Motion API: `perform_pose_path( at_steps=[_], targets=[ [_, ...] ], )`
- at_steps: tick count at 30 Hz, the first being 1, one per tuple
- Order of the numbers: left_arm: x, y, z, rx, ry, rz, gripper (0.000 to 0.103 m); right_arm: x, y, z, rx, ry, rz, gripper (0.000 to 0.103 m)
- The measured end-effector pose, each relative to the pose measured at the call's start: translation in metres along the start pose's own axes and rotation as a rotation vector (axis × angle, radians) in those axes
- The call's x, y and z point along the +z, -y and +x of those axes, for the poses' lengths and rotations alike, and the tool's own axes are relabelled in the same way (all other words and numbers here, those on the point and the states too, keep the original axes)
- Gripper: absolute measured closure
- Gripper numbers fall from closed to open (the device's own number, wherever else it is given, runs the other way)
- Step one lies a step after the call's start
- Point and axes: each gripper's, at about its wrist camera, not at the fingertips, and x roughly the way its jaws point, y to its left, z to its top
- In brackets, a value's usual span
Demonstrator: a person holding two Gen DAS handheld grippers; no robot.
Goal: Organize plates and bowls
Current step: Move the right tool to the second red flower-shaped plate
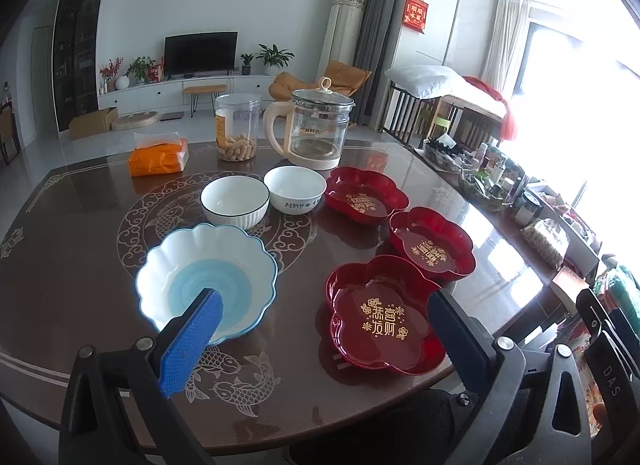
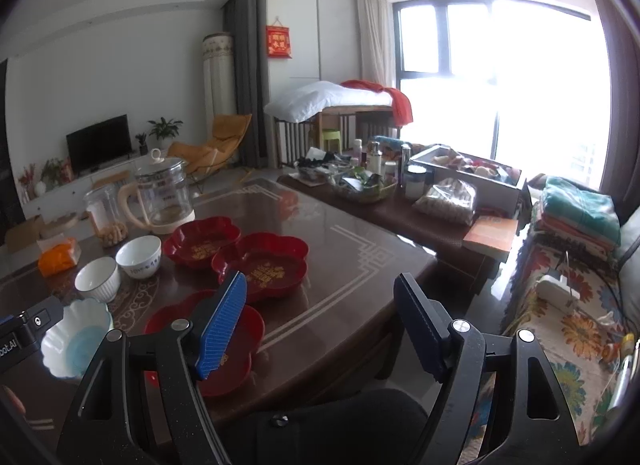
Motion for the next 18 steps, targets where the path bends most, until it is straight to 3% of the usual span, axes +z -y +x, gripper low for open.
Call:
perform_pose_path(
  at_steps=[2, 8, 12, 18],
  targets=[
    [0.003, 0.006, 0.013, -0.007, -0.035, 0.029, 0.001, 0.000, -0.001, 0.006, 0.009, -0.015, -0.012, 0.023],
    [0.035, 0.022, 0.077, -0.075, -0.255, 0.108, 0.001, 0.011, 0.009, 0.050, 0.089, -0.122, -0.041, 0.023],
    [0.060, 0.029, 0.131, -0.116, -0.390, 0.078, 0.002, 0.017, 0.028, 0.113, 0.205, -0.348, 0.005, 0.024],
    [0.091, 0.056, 0.208, -0.124, -0.514, 0.103, 0.003, 0.022, 0.052, 0.211, 0.362, -0.651, 0.115, 0.024]
  ],
)
